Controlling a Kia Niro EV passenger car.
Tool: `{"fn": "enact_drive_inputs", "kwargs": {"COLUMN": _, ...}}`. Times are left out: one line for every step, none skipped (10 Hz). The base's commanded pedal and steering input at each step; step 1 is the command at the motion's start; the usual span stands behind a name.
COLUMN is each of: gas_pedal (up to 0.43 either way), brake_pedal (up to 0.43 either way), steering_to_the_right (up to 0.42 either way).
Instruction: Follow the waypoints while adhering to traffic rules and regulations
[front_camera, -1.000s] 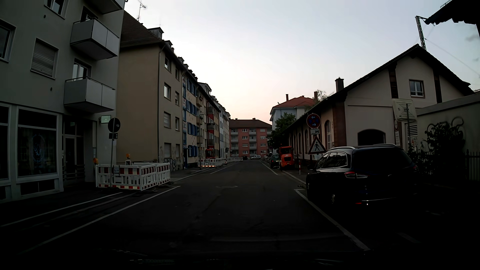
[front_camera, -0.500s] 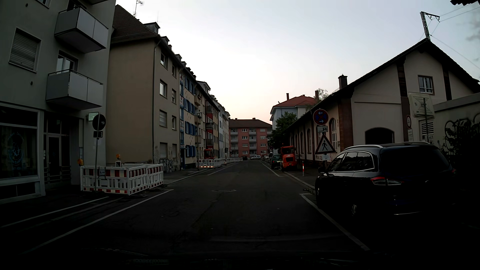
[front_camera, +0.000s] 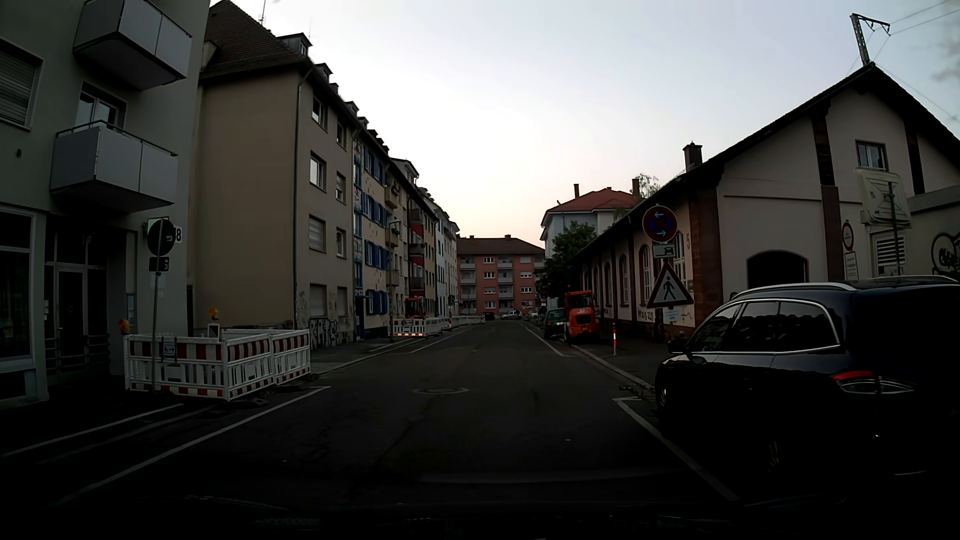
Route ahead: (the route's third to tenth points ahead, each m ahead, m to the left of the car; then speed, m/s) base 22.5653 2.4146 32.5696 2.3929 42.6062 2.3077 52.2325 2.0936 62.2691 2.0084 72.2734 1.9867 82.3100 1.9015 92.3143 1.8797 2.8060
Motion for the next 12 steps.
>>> {"fn": "enact_drive_inputs", "kwargs": {"gas_pedal": 0.008, "brake_pedal": 0.0, "steering_to_the_right": 0.004}}
{"fn": "enact_drive_inputs", "kwargs": {"gas_pedal": 0.008, "brake_pedal": 0.0, "steering_to_the_right": 0.005}}
{"fn": "enact_drive_inputs", "kwargs": {"gas_pedal": 0.008, "brake_pedal": 0.0, "steering_to_the_right": 0.005}}
{"fn": "enact_drive_inputs", "kwargs": {"gas_pedal": 0.008, "brake_pedal": 0.0, "steering_to_the_right": 0.004}}
{"fn": "enact_drive_inputs", "kwargs": {"gas_pedal": 0.008, "brake_pedal": 0.0, "steering_to_the_right": 0.005}}
{"fn": "enact_drive_inputs", "kwargs": {"gas_pedal": 0.008, "brake_pedal": 0.0, "steering_to_the_right": 0.005}}
{"fn": "enact_drive_inputs", "kwargs": {"gas_pedal": 0.0, "brake_pedal": 0.0, "steering_to_the_right": 0.004}}
{"fn": "enact_drive_inputs", "kwargs": {"gas_pedal": 0.0, "brake_pedal": 0.0, "steering_to_the_right": 0.004}}
{"fn": "enact_drive_inputs", "kwargs": {"gas_pedal": 0.0, "brake_pedal": 0.0, "steering_to_the_right": 0.005}}
{"fn": "enact_drive_inputs", "kwargs": {"gas_pedal": 0.0, "brake_pedal": 0.0, "steering_to_the_right": 0.004}}
{"fn": "enact_drive_inputs", "kwargs": {"gas_pedal": 0.0, "brake_pedal": 0.0, "steering_to_the_right": 0.004}}
{"fn": "enact_drive_inputs", "kwargs": {"gas_pedal": 0.0, "brake_pedal": 0.0, "steering_to_the_right": 0.004}}
